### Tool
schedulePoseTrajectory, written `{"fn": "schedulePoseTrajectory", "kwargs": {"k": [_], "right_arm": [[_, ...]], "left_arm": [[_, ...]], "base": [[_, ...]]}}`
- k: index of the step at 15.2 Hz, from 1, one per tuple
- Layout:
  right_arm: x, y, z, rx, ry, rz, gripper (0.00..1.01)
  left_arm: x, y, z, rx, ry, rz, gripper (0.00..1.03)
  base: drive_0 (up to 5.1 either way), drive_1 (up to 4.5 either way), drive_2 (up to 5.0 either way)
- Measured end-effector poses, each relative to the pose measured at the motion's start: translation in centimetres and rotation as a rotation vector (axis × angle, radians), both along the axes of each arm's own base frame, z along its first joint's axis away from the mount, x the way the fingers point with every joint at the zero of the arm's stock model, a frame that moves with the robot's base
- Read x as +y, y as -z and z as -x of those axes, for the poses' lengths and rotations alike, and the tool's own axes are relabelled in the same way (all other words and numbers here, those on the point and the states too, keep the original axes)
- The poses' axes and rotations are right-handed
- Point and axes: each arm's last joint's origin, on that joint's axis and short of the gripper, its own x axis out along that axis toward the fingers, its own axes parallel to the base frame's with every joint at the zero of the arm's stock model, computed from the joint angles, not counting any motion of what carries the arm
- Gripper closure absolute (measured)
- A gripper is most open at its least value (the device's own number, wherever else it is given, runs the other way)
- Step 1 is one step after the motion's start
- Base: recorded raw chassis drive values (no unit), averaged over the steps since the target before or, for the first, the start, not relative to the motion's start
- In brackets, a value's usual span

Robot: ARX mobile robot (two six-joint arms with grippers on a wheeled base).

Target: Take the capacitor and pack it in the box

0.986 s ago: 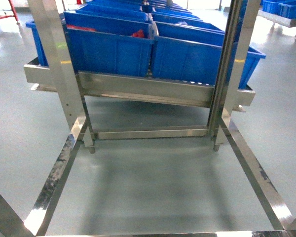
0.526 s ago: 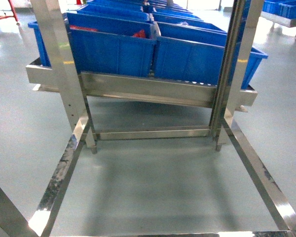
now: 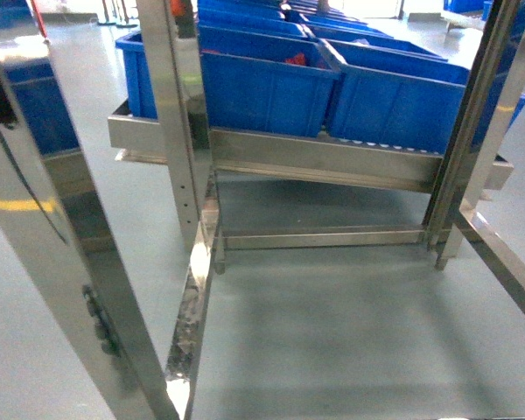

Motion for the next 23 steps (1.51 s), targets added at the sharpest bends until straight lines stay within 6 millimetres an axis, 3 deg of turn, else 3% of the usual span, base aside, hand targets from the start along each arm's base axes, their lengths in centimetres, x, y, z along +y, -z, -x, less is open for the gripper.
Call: {"fn": "schedulePoseTrajectory", "kwargs": {"k": [23], "right_arm": [[0.00, -0.01, 0.00, -0.002, 0.000, 0.000, 0.03]], "left_arm": [[0.00, -0.01, 0.00, -0.002, 0.000, 0.000, 0.59]], "base": [[0.0, 0.00, 0.0]]}}
